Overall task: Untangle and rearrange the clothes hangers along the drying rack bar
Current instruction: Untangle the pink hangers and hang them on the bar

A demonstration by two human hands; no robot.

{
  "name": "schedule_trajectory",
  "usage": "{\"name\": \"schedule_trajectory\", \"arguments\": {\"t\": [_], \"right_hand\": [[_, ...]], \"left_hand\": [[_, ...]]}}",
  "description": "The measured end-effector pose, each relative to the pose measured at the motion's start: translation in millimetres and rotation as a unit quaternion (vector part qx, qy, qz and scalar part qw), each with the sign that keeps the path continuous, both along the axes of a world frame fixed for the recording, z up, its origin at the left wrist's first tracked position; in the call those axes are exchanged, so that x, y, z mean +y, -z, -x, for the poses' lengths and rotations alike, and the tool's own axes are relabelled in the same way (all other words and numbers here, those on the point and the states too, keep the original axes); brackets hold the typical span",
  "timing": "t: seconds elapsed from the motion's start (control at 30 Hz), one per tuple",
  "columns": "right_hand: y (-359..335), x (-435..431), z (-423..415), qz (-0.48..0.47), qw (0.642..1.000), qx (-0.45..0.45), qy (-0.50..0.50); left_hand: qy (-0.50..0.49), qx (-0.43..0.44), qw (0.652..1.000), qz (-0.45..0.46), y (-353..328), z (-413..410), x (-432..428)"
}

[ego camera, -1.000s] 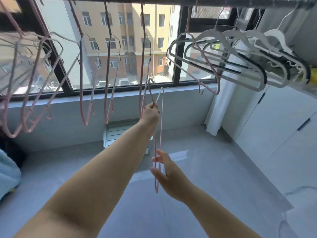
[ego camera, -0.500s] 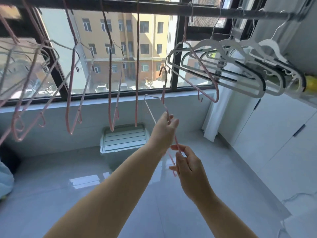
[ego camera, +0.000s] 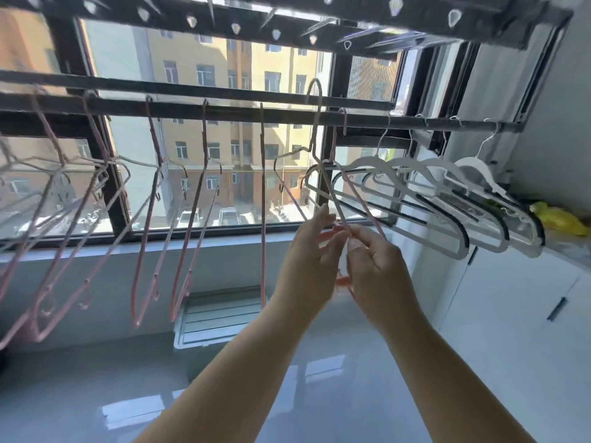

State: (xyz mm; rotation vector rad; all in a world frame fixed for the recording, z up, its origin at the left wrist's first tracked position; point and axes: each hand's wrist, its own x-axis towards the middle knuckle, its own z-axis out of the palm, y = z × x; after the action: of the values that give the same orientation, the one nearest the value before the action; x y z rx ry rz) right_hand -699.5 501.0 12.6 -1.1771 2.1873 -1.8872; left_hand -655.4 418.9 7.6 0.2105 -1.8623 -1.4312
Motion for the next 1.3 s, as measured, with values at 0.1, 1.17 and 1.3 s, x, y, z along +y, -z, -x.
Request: {"name": "schedule_trajectory", "arguments": {"t": [0.1,1.17,1.3], "right_hand": [[-9,-19,10,0.008,1.0,-0.027,0.012],[-5,-2,16,-0.161,0.965,0.157,0.137],[-16,15,32,-0.103,0.925,0.249,0.269]], "left_hand": [[0.006,0.002,0.999,-0.035,-2,4,-5],[0.023,-0.148,0.987,-0.066,111,-4,38],[0.079,-0.181,0.98,-0.029,119,0,43]]}}
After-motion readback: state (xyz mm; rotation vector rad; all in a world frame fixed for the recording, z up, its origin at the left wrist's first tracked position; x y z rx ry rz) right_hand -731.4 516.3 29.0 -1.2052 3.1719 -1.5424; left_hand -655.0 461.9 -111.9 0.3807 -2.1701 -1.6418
